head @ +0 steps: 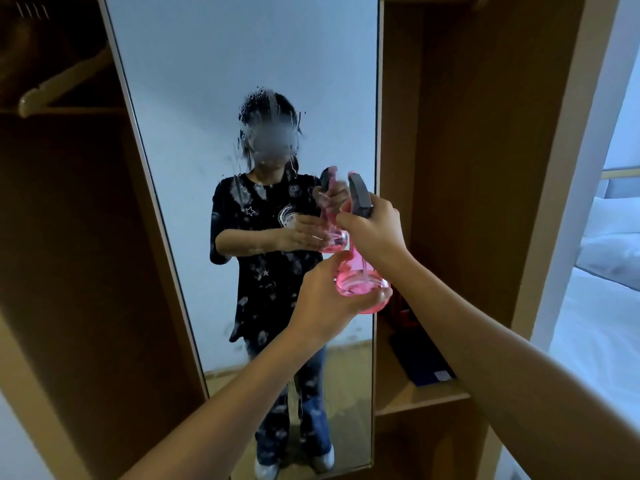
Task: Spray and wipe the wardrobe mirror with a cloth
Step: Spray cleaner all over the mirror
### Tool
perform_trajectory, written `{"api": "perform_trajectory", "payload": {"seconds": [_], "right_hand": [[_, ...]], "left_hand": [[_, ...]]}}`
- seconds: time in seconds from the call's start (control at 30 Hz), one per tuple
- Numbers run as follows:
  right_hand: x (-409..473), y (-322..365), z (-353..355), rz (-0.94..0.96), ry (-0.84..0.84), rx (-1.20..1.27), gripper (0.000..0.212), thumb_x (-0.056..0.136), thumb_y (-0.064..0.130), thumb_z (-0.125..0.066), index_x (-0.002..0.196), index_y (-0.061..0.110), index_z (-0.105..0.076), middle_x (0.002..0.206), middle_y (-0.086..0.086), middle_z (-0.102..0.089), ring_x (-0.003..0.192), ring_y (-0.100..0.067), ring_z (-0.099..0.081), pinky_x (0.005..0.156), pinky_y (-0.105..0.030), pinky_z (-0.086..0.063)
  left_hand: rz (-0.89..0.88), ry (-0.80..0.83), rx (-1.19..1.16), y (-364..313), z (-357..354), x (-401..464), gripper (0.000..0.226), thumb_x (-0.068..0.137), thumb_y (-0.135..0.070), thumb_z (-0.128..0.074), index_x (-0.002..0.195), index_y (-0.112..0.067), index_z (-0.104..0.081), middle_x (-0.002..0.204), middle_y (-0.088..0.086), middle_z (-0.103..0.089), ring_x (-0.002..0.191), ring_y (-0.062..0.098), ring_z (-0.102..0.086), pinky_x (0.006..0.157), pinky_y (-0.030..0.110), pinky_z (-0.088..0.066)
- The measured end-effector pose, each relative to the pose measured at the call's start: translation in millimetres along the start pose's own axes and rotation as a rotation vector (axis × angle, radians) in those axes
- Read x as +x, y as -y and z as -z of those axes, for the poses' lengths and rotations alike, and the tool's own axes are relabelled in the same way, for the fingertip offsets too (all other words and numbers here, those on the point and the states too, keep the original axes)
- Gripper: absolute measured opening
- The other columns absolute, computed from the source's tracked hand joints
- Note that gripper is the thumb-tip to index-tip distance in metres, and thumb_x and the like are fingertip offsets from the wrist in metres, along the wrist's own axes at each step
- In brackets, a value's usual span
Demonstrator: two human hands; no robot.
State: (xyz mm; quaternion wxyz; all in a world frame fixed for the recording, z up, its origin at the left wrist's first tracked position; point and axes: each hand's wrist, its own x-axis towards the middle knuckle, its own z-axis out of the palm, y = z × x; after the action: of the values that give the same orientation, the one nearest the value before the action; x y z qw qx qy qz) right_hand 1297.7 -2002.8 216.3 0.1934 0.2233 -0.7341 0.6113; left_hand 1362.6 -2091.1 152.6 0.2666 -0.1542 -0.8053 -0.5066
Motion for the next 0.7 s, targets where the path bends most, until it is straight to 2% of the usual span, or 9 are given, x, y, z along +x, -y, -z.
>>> {"api": "perform_trajectory", "payload": {"seconds": [0.13, 0.23, 0.47, 0.6, 0.7], "right_hand": [[-5, -3, -3, -0.010, -0.019, -0.026, 0.030, 0.079, 0.005, -0.062, 0.057, 0.019, -0.046, 0.046, 0.011, -0.041, 0.037, -0.002, -0.035, 0.039, -0.011, -0.033], [-10, -6, -6, -0.024, -0.004, -0.033, 0.028, 0.080, 0.006, -0.062, 0.060, 0.020, -0.048, 0.049, 0.010, -0.043, 0.042, -0.003, -0.036, 0.042, -0.013, -0.036], [-18, -10, -19, -0.017, 0.040, -0.035, 0.023, 0.079, 0.010, -0.065, 0.065, 0.022, -0.050, 0.056, 0.007, -0.047, 0.054, -0.012, -0.043, 0.056, -0.029, -0.042], [-22, -11, -31, -0.006, 0.076, -0.041, 0.020, 0.079, 0.011, -0.064, 0.069, 0.022, -0.052, 0.073, -0.001, -0.051, 0.056, -0.013, -0.047, 0.052, -0.025, -0.043], [-25, -13, -38, -0.031, 0.046, -0.051, 0.020, 0.078, 0.011, -0.064, 0.065, 0.020, -0.052, 0.065, 0.000, -0.051, 0.054, -0.013, -0.046, 0.049, -0.022, -0.040]], "left_hand": [[0.031, 0.015, -0.040, -1, 2, -7, 0.030, 0.070, -0.017, -0.085, 0.091, -0.027, -0.066, 0.084, -0.013, -0.072, 0.077, 0.000, -0.068, 0.070, 0.013, -0.051], [0.042, 0.017, -0.054, 0, 3, -13, 0.032, 0.070, -0.017, -0.086, 0.089, -0.031, -0.066, 0.085, -0.011, -0.072, 0.077, 0.001, -0.068, 0.069, 0.012, -0.051], [0.082, -0.011, 0.011, 6, 10, -24, 0.036, 0.066, -0.027, -0.088, 0.088, -0.039, -0.061, 0.084, -0.011, -0.071, 0.080, -0.003, -0.067, 0.070, 0.011, -0.050], [0.114, -0.028, 0.036, 12, 18, -30, 0.046, 0.063, -0.027, -0.089, 0.097, -0.034, -0.059, 0.089, -0.014, -0.069, 0.085, -0.007, -0.064, 0.071, 0.008, -0.049], [0.127, -0.036, 0.064, 17, 24, -33, 0.049, 0.063, -0.025, -0.089, 0.102, -0.029, -0.060, 0.092, -0.014, -0.069, 0.087, -0.006, -0.064, 0.073, 0.008, -0.048]]}}
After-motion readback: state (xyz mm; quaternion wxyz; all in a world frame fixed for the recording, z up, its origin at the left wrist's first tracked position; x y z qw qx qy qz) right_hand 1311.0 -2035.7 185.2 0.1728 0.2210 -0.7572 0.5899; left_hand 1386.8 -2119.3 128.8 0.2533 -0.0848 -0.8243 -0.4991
